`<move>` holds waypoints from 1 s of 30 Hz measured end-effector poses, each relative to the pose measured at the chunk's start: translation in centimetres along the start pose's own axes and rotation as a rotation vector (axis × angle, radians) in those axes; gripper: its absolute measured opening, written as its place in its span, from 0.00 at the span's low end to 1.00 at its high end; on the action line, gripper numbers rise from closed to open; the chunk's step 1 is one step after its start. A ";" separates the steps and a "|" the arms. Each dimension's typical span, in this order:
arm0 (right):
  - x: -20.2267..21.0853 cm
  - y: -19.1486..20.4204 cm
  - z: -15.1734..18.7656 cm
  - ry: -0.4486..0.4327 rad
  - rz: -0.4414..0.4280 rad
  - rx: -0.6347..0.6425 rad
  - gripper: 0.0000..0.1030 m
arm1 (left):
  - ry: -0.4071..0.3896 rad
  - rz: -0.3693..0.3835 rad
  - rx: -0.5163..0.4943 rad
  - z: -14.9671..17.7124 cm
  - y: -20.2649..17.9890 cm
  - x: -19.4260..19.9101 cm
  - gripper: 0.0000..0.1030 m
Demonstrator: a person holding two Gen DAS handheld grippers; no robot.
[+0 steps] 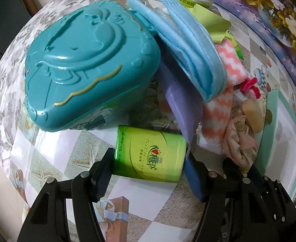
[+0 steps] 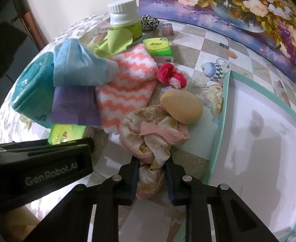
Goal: Organize soft objects
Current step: 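Close the right tool on the pink cloth while the left tool grips the green pack, lift both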
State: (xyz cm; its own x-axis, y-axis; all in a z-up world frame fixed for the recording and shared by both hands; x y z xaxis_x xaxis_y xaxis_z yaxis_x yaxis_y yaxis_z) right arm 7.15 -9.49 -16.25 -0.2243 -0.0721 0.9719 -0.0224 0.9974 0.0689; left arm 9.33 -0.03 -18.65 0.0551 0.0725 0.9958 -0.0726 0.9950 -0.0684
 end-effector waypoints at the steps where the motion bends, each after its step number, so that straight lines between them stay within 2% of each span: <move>1: 0.1 0.0 0.0 -0.001 -0.002 -0.003 0.25 | 0.002 0.002 0.001 0.0 0.1 0.0 0.65; 9: 0.7 -0.4 -0.1 -0.011 -0.029 -0.023 0.23 | 0.012 0.021 0.005 -0.1 0.7 0.2 0.65; 15: 2.2 -0.8 -0.1 -0.037 -0.048 -0.055 0.23 | -0.010 0.030 -0.005 -0.1 0.9 1.2 0.65; 20: 4.8 -1.4 -0.7 -0.095 -0.080 -0.093 0.23 | -0.071 0.022 -0.028 0.0 0.8 2.7 0.65; 27: 8.7 -2.2 -1.3 -0.194 -0.102 -0.129 0.22 | -0.132 0.076 -0.040 0.9 0.9 5.0 0.65; 30: 10.4 -2.7 -1.4 -0.238 -0.107 -0.148 0.22 | -0.184 0.105 -0.055 1.3 0.3 7.1 0.65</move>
State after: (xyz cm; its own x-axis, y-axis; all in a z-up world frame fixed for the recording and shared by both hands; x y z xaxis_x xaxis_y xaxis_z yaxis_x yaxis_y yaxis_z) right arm 6.22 -12.96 -6.02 -0.4510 -0.1594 0.8782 0.0798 0.9728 0.2175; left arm 8.39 0.74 -11.56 -0.1332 0.1676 0.9768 -0.0138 0.9852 -0.1709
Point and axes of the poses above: each gripper's, at about its wrist camera, not at the fingertips, and x roughly against the way its jaws point, y to its left, z to its underside, the point moved 7 cm from there along -x, roughly the way its jaws point, and after that the axes turned 11 degrees about y, right-handed, at the moved point
